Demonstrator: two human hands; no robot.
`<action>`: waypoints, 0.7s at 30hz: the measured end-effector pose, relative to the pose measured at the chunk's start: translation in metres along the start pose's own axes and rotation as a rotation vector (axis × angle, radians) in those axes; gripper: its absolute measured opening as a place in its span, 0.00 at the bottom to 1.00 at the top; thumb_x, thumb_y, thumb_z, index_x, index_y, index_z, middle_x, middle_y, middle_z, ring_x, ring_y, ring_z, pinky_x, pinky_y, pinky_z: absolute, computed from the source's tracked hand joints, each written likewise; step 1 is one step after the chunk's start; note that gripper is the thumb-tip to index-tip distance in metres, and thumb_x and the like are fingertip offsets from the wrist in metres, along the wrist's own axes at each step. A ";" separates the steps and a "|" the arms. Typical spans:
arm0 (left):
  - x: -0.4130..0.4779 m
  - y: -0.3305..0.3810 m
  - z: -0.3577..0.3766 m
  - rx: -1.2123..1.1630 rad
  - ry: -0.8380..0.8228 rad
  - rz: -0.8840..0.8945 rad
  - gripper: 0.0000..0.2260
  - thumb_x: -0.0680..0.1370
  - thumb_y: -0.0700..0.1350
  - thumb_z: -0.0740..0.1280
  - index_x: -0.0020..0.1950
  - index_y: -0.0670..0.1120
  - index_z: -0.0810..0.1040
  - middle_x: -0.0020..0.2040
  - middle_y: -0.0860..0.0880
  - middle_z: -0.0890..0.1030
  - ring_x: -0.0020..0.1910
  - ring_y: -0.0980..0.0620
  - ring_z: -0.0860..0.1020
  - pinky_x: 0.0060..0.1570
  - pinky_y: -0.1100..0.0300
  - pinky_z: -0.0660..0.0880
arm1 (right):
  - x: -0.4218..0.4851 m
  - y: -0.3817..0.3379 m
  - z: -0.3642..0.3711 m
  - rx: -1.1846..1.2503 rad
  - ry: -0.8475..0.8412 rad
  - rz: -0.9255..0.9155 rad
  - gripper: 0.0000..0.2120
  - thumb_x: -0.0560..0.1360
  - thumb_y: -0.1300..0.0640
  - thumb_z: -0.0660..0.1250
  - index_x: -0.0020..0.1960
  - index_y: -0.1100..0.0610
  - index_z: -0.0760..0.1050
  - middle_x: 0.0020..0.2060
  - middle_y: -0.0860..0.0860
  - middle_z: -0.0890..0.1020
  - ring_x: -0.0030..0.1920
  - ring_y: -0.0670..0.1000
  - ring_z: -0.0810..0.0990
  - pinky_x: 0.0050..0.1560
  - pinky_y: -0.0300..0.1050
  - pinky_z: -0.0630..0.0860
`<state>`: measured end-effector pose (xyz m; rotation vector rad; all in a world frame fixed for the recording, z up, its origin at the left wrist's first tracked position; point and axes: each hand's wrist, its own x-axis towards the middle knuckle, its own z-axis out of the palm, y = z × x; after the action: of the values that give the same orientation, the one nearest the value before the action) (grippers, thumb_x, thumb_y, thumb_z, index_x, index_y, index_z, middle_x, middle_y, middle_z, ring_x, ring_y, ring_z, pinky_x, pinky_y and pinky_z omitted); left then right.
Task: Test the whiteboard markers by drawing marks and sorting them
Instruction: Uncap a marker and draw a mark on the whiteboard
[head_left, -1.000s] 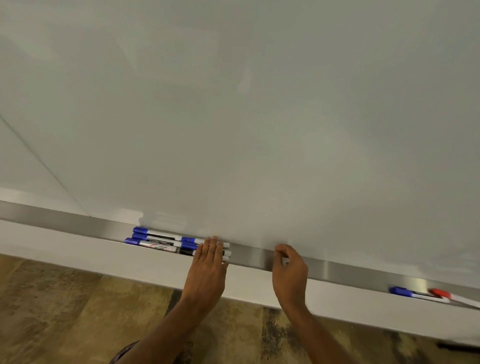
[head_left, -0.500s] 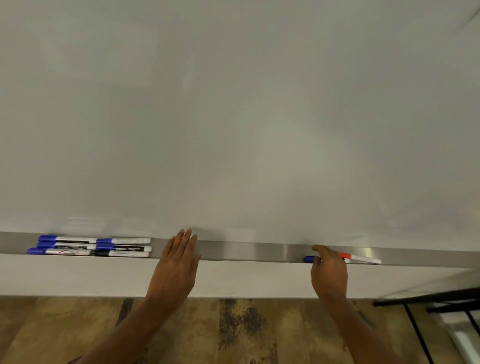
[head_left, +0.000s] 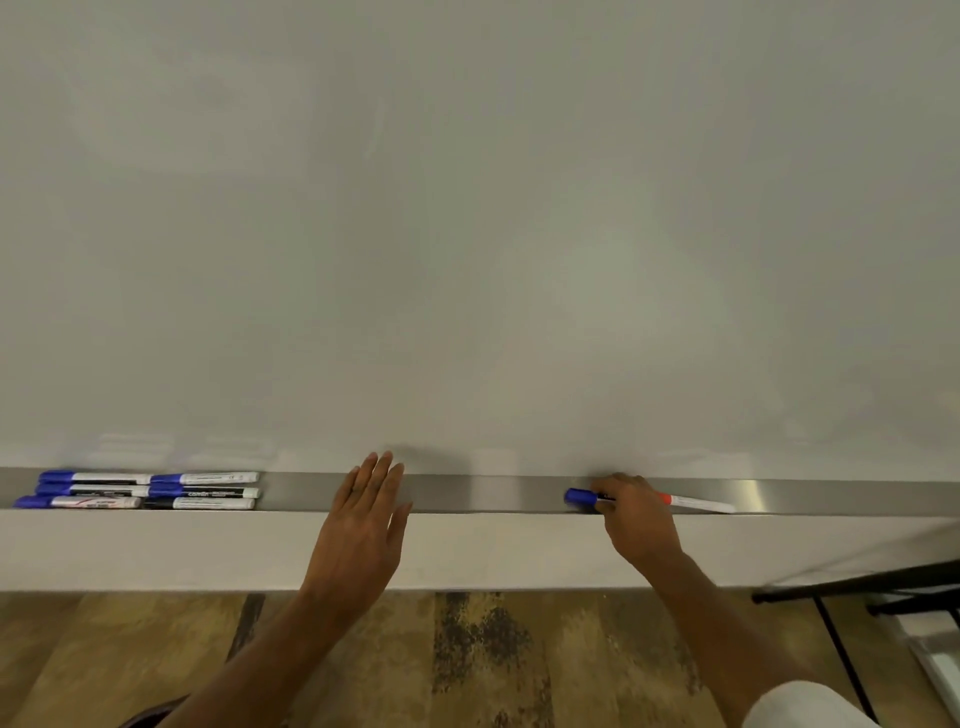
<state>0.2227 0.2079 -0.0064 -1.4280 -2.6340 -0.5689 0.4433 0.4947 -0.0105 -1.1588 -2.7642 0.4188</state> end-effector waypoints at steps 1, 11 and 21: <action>-0.001 0.002 0.000 -0.003 -0.004 -0.007 0.25 0.84 0.54 0.51 0.76 0.41 0.67 0.77 0.43 0.66 0.78 0.45 0.62 0.78 0.59 0.46 | 0.002 -0.001 -0.001 -0.029 -0.005 -0.036 0.12 0.78 0.63 0.66 0.58 0.53 0.82 0.51 0.51 0.84 0.51 0.53 0.78 0.54 0.46 0.76; 0.007 0.039 -0.036 -0.378 0.045 -0.154 0.20 0.85 0.55 0.58 0.76 0.52 0.69 0.73 0.55 0.72 0.74 0.58 0.66 0.71 0.62 0.63 | -0.001 -0.054 -0.003 0.089 0.320 -0.297 0.14 0.69 0.66 0.76 0.54 0.61 0.83 0.48 0.56 0.85 0.49 0.58 0.83 0.50 0.54 0.81; 0.047 0.113 -0.150 -1.226 0.003 -0.422 0.11 0.79 0.51 0.69 0.60 0.52 0.83 0.53 0.55 0.86 0.56 0.58 0.82 0.57 0.64 0.78 | -0.043 -0.182 -0.092 0.553 0.500 -0.473 0.11 0.79 0.61 0.68 0.61 0.57 0.79 0.53 0.50 0.82 0.53 0.48 0.80 0.54 0.45 0.80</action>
<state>0.2748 0.2463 0.1757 -0.8745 -2.5700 -2.4836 0.3682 0.3612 0.1311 -0.3910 -2.1719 0.6641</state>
